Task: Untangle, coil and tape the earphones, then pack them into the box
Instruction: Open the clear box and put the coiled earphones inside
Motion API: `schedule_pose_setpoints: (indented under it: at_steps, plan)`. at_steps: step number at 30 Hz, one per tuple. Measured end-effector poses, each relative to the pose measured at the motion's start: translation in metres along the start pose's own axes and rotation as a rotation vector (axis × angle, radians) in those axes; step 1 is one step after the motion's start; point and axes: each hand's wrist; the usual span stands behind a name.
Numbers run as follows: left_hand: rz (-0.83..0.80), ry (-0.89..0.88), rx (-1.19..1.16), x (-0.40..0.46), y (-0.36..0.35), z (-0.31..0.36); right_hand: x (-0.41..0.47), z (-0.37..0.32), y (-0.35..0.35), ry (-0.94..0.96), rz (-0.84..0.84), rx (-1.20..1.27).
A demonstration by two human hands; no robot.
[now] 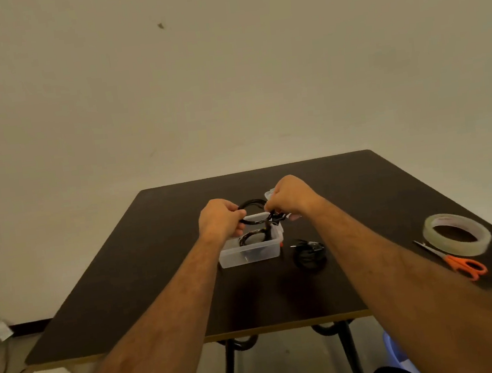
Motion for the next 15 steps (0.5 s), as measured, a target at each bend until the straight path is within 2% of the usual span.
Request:
schedule_pose_setpoints:
  at_steps: [8,12,15]
  plan:
    - [0.035,0.049,0.404,0.018,0.024,-0.046,0.026,-0.029,-0.064,0.0,-0.041,-0.211]
    - [0.114,-0.026,0.641,0.018,0.022,-0.043,0.031,-0.028,-0.08,-0.013,-0.031,-0.304]
    - [0.108,-0.044,0.725,0.017,0.018,-0.038,0.033,-0.03,-0.083,-0.012,-0.03,-0.352]
Point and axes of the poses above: each hand's wrist, its own x-axis towards the middle knuckle, its own y-axis out of the back of the hand, z = x × y, and after that the axes turned 2 degrees about y, right-handed
